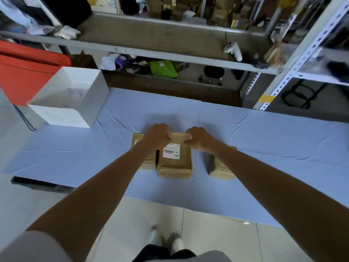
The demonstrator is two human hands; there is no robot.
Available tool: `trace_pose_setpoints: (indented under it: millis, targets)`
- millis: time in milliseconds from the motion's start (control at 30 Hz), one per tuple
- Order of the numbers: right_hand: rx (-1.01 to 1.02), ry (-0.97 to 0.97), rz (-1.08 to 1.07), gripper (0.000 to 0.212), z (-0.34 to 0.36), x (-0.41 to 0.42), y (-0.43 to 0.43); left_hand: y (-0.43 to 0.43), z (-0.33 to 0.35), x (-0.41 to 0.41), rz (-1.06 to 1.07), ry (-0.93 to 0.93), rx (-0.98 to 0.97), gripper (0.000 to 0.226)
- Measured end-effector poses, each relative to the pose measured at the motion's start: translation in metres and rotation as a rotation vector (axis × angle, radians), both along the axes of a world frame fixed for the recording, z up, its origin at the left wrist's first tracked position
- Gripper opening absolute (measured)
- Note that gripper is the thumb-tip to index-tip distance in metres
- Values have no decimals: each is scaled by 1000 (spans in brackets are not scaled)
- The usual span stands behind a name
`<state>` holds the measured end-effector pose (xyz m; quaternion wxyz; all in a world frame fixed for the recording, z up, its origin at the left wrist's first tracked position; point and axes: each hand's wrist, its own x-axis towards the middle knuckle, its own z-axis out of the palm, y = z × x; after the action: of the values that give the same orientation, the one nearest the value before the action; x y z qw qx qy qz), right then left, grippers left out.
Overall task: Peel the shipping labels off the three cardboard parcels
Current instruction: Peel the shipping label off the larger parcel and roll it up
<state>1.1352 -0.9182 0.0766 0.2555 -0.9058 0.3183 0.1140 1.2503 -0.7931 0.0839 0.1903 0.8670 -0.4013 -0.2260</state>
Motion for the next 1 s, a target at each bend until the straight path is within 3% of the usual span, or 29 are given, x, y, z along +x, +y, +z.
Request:
trace_pose_setpoints:
  millis: [133,300,733,1000]
  targets:
    - [3,6,-73,39,-5,-9,-9,-11,-7,1,-64,12,-16,17]
    - [42,54,-120,52,-23,-24,-17,-28,-18,-6,-71,37,10,19]
    - [164,88,-45,49,-42,-43,-62,-84,-19,-40,132,84,28,22]
    - [219,88,-99,52,-49,-38,-55,-76,-27,-30,130,79,40,22]
